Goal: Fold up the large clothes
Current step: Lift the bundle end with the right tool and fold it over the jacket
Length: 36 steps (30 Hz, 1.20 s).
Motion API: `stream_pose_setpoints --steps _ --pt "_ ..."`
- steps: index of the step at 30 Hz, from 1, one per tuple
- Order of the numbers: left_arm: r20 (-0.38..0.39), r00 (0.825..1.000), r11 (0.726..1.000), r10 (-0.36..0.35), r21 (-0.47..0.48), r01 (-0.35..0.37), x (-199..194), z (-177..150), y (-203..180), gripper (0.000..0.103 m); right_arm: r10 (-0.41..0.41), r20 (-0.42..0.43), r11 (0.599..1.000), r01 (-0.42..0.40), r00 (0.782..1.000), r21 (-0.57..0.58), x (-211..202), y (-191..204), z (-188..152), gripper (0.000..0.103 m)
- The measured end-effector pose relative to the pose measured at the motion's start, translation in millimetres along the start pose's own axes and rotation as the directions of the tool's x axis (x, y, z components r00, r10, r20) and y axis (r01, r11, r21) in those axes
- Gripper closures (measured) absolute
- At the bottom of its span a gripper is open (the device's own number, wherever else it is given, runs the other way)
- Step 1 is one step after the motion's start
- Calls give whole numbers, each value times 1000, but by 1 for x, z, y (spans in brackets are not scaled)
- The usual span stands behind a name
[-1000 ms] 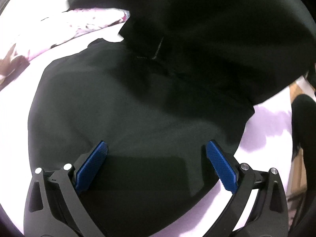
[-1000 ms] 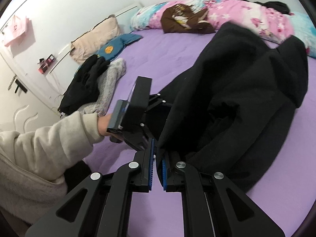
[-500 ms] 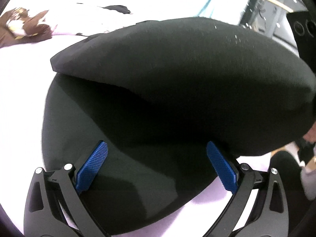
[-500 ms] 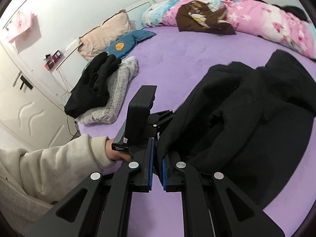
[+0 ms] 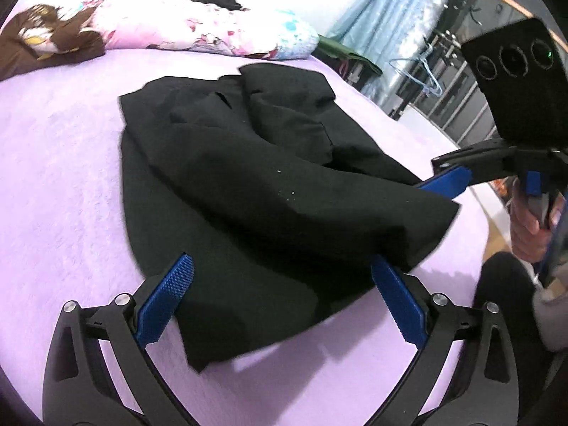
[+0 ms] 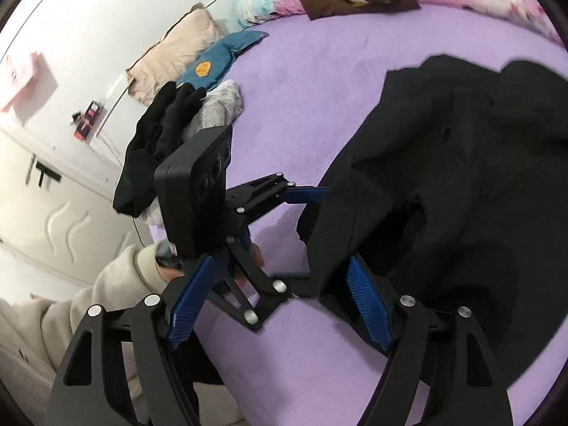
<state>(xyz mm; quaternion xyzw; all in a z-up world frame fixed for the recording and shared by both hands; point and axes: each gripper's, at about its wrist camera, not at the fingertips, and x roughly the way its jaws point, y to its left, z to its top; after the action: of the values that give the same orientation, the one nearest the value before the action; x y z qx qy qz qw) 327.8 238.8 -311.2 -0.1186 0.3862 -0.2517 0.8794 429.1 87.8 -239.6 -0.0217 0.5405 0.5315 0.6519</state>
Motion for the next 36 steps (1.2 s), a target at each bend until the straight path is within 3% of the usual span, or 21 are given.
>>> stream_pose_setpoints --steps 3,5,7,10,12,14,17,20,23,27,28,29,30,31,34,36 --pt "24 1000 1000 -17 -23 17 -24 -2 -6 6 46 36 999 -47 998 17 -26 -2 3 26" --pt "30 1000 1000 2 2 -2 -36 -1 -16 6 74 63 996 -78 995 53 -45 -9 9 19" --pt "50 999 1000 7 20 -8 -44 2 -29 6 47 92 997 -53 995 58 -66 -17 17 19" --pt "90 996 991 14 129 -25 -50 14 -61 6 -118 84 992 115 989 41 -83 -30 37 19" --pt "112 994 982 11 185 -32 -47 28 -79 6 -269 54 963 267 962 28 -91 -44 59 19" --pt "128 992 970 18 238 -48 -40 39 -97 6 -357 20 934 357 934 22 -94 -58 82 19" --pt "141 987 945 77 306 -117 -17 51 -117 6 -474 -51 878 476 879 47 -95 -85 120 18" --pt "115 986 943 118 299 -147 5 59 -121 6 -603 -220 768 633 767 99 -72 -118 157 14" --pt "87 989 949 121 282 -141 16 58 -120 6 -640 -367 693 713 675 103 -38 -145 187 14" --pt "12 981 929 195 320 -189 35 44 -116 11 -680 -520 571 818 518 68 3 -178 216 10" --pt "-13 980 929 197 324 -182 40 41 -112 15 -667 -548 558 826 505 82 10 -182 218 10" --pt "-25 980 929 196 324 -178 42 38 -110 24 -644 -564 563 820 516 106 17 -185 222 10" --pt "-31 979 929 201 322 -181 44 37 -106 25 -634 -568 561 817 526 130 22 -186 227 10" --pt "-35 978 930 203 319 -182 45 36 -103 26 -644 -566 542 829 515 138 28 -187 233 10" --pt "-61 977 940 205 291 -179 49 35 -92 30 -700 -573 464 881 426 89 46 -190 245 10" --pt "-79 978 947 191 278 -162 50 34 -87 33 -692 -598 446 891 404 85 57 -195 246 10"
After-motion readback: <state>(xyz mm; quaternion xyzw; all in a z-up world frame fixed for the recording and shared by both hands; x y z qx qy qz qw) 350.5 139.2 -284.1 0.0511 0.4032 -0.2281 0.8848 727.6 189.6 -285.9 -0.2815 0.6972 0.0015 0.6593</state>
